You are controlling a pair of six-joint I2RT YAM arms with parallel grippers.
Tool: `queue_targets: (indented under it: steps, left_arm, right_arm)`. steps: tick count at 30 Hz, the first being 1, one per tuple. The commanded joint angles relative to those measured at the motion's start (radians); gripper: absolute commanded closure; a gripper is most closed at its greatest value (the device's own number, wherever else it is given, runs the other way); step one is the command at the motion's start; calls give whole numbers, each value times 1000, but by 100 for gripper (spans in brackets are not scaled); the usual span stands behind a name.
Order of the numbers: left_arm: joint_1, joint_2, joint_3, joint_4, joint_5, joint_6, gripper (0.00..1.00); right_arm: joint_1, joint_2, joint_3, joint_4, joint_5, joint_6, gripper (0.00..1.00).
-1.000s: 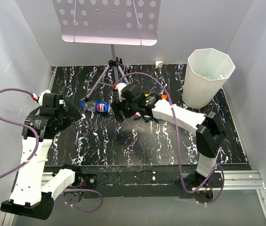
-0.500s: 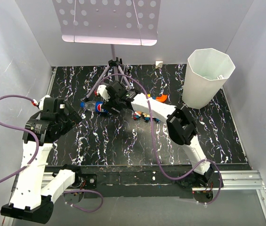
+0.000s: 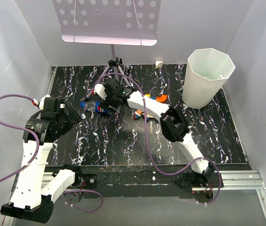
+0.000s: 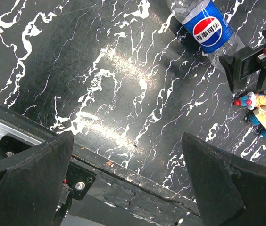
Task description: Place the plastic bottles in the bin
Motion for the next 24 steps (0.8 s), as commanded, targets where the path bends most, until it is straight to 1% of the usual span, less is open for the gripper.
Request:
queue_targets:
  steps: [1, 10, 11, 13, 17, 18, 21, 24]
  left_arm:
    - [0, -13, 24, -128, -28, 19, 1]
    - [-1, -20, 17, -103, 13, 39, 1]
    - [-1, -22, 15, -102, 16, 39, 1]
    - [-1, -19, 20, -103, 19, 39, 1]
    - [-1, -23, 24, -106, 15, 39, 1]
    - [-1, -23, 24, -108, 13, 39, 1]
    - [-1, -30, 21, -106, 24, 36, 0]
    - [-1, -37, 12, -97, 50, 30, 1]
  right_arm:
    - [-3, 43, 51, -21, -53, 7, 12]
    - [9, 48, 31, -42, -65, 31, 14]
    - [10, 46, 25, -42, -92, 31, 14]
    - [15, 45, 18, -44, -100, 26, 15]
    - [35, 40, 15, -70, -109, 31, 22]
    - [41, 39, 12, -79, -99, 24, 22]
    - [59, 7, -47, -63, -33, 11, 22]
    - [61, -42, -125, -20, -43, 21, 21]
